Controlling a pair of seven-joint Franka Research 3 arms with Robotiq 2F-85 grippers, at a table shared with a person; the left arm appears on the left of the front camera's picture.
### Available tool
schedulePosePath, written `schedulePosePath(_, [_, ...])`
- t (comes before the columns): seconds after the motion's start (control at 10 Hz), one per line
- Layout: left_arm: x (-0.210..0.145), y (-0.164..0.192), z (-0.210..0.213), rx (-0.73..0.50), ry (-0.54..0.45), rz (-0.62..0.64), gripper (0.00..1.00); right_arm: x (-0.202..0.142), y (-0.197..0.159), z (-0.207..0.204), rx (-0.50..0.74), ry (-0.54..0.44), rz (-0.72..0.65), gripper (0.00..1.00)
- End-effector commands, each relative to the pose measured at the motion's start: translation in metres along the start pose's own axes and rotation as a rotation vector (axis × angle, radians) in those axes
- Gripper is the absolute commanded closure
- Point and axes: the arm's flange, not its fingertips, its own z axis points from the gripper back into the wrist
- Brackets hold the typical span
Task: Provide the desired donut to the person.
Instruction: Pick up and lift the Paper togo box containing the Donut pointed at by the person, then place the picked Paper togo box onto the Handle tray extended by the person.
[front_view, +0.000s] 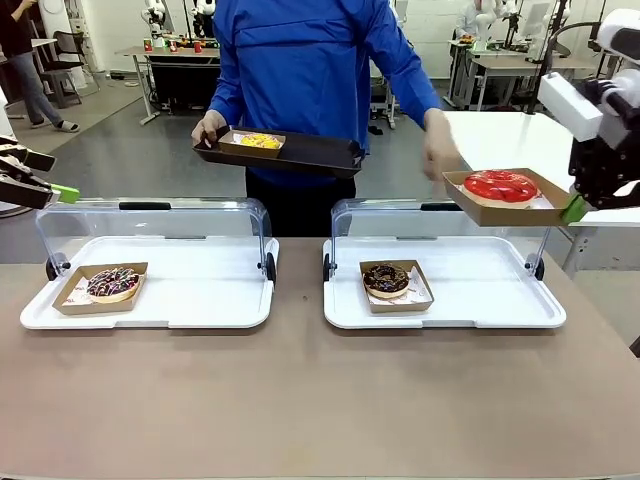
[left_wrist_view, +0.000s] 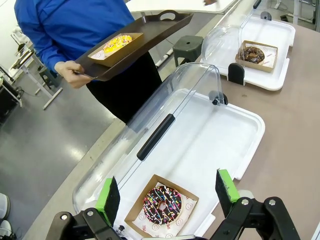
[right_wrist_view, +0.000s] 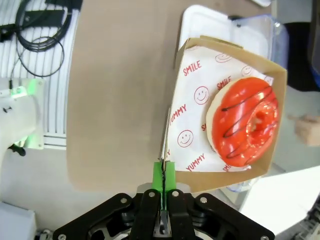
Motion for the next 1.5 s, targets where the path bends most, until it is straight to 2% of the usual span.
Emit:
schedulePosePath(0.0, [-0.0003,-0.0025,-0.0025,0.008,-0.004,0.011,0.0,-0.0017,0.0161,0.0046,-0.014,-0.004,0.024,1.0])
schedulePosePath(1.4, [-0.0003,-0.0025,-0.0025,0.008,-0.004,0.011,0.0,-0.0017,0.0161,0.0046,-0.014,-0.004,0.024,1.0])
